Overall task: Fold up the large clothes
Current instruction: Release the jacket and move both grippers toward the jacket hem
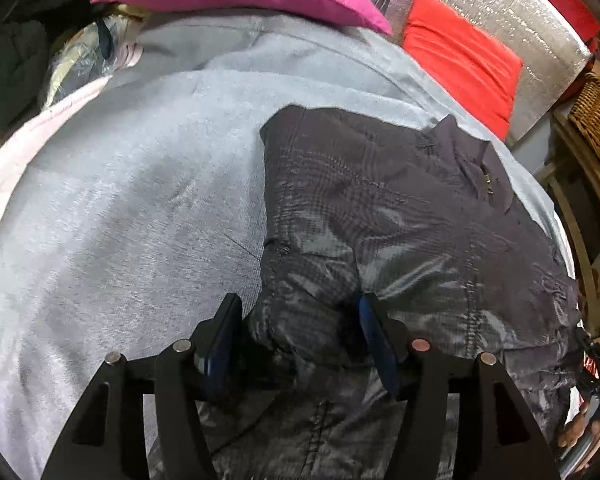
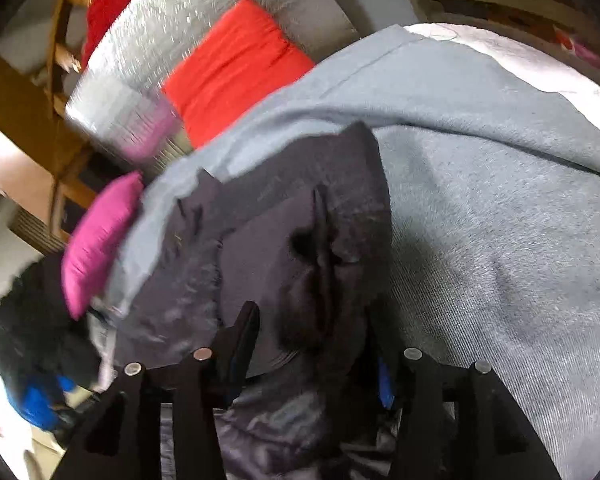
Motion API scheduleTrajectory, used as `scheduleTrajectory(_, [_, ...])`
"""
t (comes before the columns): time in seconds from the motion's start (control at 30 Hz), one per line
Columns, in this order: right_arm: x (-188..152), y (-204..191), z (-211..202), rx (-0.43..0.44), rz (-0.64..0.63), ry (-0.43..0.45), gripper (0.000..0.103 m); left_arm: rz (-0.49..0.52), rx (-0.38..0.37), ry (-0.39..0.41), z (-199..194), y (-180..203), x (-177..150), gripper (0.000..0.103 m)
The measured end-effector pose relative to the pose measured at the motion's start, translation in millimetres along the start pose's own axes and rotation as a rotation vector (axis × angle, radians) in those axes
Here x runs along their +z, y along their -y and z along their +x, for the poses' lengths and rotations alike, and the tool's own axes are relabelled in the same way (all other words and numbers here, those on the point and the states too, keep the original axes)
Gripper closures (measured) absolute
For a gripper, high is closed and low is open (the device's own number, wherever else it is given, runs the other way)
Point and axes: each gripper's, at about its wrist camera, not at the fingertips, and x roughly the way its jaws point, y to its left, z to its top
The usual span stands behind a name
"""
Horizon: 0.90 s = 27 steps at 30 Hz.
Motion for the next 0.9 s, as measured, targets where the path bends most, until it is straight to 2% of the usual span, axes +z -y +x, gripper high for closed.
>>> scheduleTrajectory(0.17, [-6.2, 8.4, -24.1, 0.017, 0.018, 0.017, 0.044, 0.016, -0.002, 0.02, -17.7, -4.0, -14.9, 0.041])
scheduleTrajectory(0.23, [-9.9, 12.1, -32.3, 0.016, 0.02, 0.009, 0.044, 0.03, 0.01, 0.026, -23.6, -7.1, -21.4, 0.035])
scheduleTrajectory(0.37, [-20.5, 22.9, -47.7, 0.005, 0.015, -0.012, 0.044, 0.042, 0.016, 0.018, -35.0, -19.4, -35.9, 0.033])
scheduleTrajectory(0.53, [-37.6, 38.2, -58.2, -0.028, 0.012, -0.051, 0.044, 0.02, 0.023, 0.0, -40.4, -37.2, -44.2, 0.033])
scheduleTrajectory(0.67, [-46.3, 49.7, -69.9, -0.074, 0.011, -0.039, 0.044, 0.023, 0.04, -0.004, -47.9, -45.4, -54.5, 0.033])
scheduleTrajectory(0.83, [-62.4, 51.5, -67.5, -0.051, 0.001, -0.102, 0.044, 0.034, -0.013, -0.015, -58.1, -44.7, -74.6, 0.034])
scheduleTrajectory(0.9, [-70.4, 42.2, -68.7, -0.056, -0.05, -0.096, 0.046, 0.065, 0.002, -0.006, -60.8, -41.2, -81.2, 0.05])
